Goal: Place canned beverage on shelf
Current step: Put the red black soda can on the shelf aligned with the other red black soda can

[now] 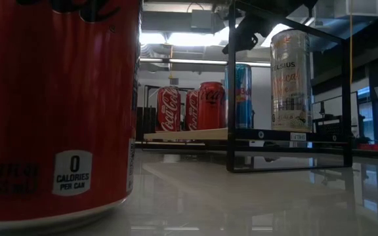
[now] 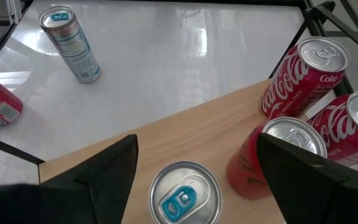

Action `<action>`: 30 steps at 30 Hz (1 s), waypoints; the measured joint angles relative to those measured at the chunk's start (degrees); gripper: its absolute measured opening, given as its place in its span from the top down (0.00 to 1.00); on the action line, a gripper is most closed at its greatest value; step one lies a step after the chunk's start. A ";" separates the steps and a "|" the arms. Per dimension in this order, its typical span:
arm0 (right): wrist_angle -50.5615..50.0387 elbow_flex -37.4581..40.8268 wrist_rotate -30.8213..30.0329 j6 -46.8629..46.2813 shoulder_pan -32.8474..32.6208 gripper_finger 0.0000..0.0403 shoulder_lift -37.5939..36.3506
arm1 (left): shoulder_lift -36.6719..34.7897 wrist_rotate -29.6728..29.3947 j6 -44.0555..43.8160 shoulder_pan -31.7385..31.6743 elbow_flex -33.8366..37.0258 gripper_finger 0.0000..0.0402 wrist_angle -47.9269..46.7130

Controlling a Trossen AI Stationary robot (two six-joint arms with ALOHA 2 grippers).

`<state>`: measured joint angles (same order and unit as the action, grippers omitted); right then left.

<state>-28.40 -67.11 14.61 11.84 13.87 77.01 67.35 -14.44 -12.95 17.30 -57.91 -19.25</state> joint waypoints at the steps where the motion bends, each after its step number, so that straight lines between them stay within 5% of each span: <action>1: -0.01 0.00 0.00 0.00 0.00 0.20 0.00 | 0.00 0.02 -0.90 0.81 0.00 0.18 -0.52; 12: 0.00 0.00 0.00 0.00 -0.02 0.20 -0.02 | 0.00 -0.08 -20.51 8.25 -0.02 0.18 -12.39; 30: -0.02 0.00 0.00 0.00 0.00 0.20 -0.02 | 11.23 -2.58 -16.55 16.05 -1.37 0.18 8.80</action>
<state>-28.42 -67.11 14.61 11.84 13.87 76.99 78.58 -17.02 -29.50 33.35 -59.28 -10.45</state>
